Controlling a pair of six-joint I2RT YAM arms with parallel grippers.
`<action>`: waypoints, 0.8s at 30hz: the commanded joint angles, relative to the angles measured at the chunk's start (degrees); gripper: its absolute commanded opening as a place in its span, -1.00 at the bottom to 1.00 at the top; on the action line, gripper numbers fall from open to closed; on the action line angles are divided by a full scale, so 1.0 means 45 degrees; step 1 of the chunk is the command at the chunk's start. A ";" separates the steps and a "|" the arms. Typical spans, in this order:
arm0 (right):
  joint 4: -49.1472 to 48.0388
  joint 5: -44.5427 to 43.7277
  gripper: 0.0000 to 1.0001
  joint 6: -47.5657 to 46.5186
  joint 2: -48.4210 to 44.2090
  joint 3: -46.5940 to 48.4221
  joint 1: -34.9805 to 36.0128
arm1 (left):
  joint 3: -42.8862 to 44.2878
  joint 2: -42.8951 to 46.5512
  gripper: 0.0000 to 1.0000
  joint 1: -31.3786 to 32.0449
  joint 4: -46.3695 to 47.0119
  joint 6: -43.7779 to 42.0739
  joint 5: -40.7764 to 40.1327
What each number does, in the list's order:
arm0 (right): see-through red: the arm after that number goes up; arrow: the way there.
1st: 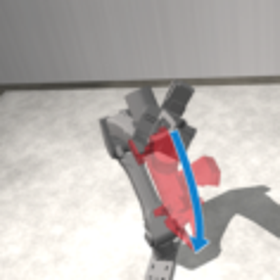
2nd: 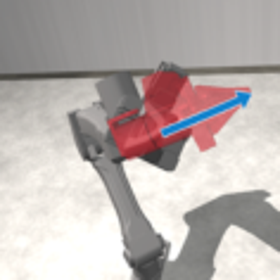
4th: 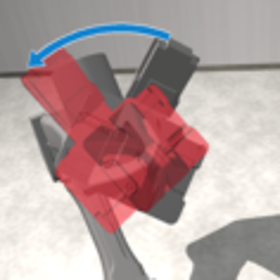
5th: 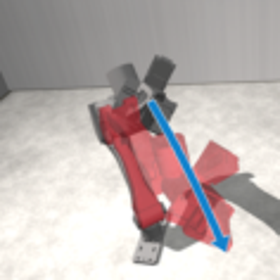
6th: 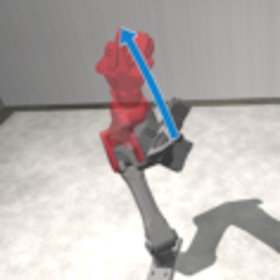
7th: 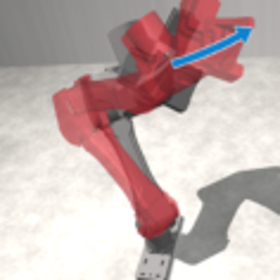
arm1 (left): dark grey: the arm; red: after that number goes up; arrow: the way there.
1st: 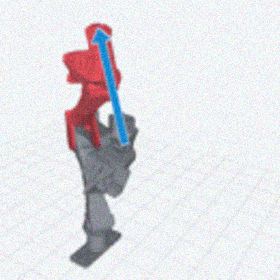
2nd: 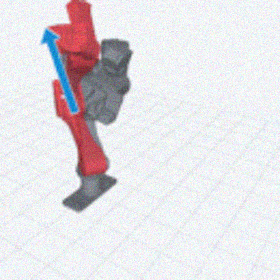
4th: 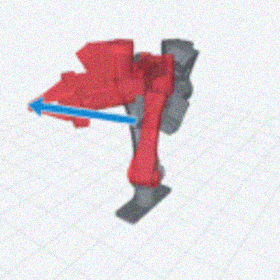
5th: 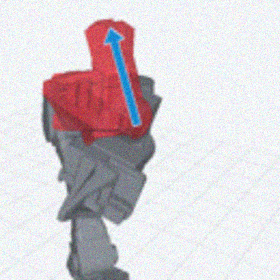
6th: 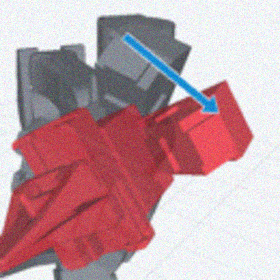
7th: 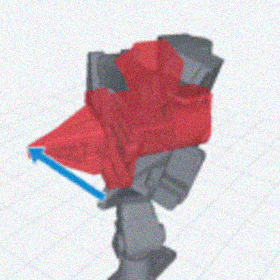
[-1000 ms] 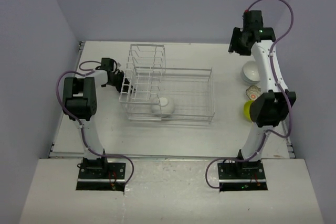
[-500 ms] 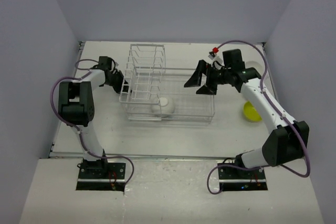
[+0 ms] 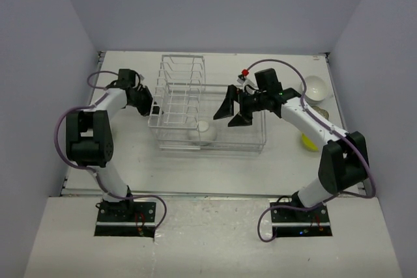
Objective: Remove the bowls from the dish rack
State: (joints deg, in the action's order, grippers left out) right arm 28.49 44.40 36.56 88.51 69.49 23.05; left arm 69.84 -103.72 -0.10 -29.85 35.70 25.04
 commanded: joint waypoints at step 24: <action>-0.1488 -0.1214 0.96 -0.0096 0.3416 0.0064 0.1304 | -0.1204 0.0706 -1.00 0.0022 0.0148 -0.0317 0.0999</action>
State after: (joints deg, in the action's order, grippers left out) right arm 23.27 40.86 36.71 103.09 68.27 28.51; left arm 64.60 -100.95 -0.14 -29.89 34.85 25.34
